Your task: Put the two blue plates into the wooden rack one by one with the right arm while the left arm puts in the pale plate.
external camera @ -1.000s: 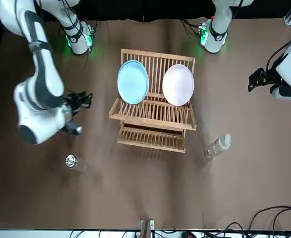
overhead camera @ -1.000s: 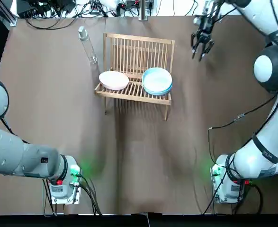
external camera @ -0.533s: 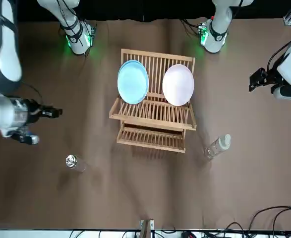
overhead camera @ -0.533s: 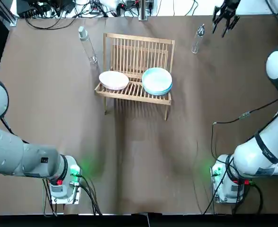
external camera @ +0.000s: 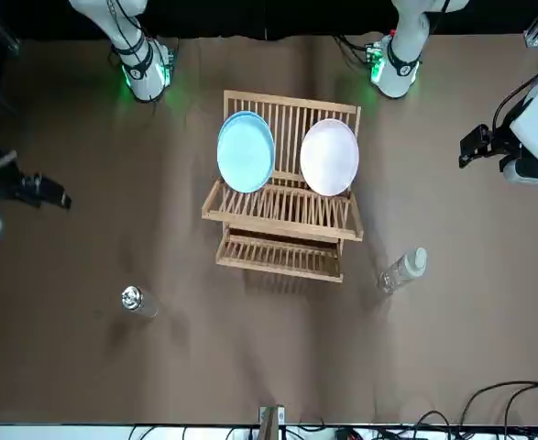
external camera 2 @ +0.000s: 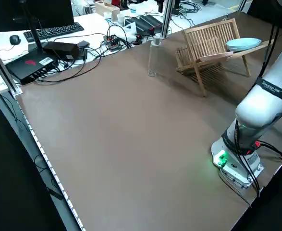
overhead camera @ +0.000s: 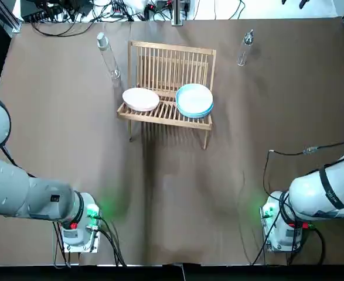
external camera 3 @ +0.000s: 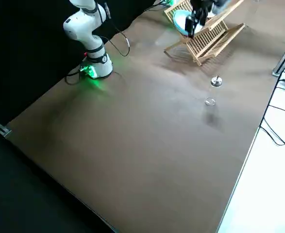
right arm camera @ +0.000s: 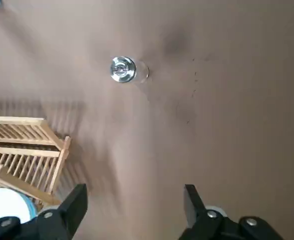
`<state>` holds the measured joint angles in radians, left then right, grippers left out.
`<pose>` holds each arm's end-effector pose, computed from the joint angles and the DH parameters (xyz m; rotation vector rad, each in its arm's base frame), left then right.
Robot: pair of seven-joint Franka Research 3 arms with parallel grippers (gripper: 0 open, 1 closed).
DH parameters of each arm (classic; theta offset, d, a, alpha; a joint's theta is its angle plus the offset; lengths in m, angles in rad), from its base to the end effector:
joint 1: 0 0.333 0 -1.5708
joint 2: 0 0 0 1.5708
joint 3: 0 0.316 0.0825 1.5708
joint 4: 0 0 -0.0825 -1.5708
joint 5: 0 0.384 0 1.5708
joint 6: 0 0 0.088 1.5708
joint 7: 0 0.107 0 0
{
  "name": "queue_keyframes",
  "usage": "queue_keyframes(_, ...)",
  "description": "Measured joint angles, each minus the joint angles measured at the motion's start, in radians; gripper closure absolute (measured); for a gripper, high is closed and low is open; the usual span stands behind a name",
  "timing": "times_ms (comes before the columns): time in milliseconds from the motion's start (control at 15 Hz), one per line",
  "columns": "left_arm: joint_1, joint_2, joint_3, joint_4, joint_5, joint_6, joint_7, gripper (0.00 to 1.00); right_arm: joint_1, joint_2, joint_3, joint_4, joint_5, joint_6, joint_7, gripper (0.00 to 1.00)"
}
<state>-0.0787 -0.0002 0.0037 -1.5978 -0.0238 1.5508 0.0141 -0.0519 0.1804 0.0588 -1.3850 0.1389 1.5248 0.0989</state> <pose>0.5497 -0.0439 0.6102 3.1153 -0.1388 -0.0741 0.6048 0.0161 0.6046 -2.9907 0.1334 0.0720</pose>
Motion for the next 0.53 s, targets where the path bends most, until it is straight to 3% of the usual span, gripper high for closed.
queue_keyframes(333,-0.001,-0.003,-0.001,0.0,0.0,-0.005,0.0,0.0,0.071,-0.174,0.013,-0.186,-0.006,0.02,0.006,0.14)
queue_keyframes(533,-0.001,-0.004,-0.001,0.0,0.0,-0.005,0.0,0.0,0.105,-0.212,0.014,-0.232,-0.016,0.043,0.045,0.13)
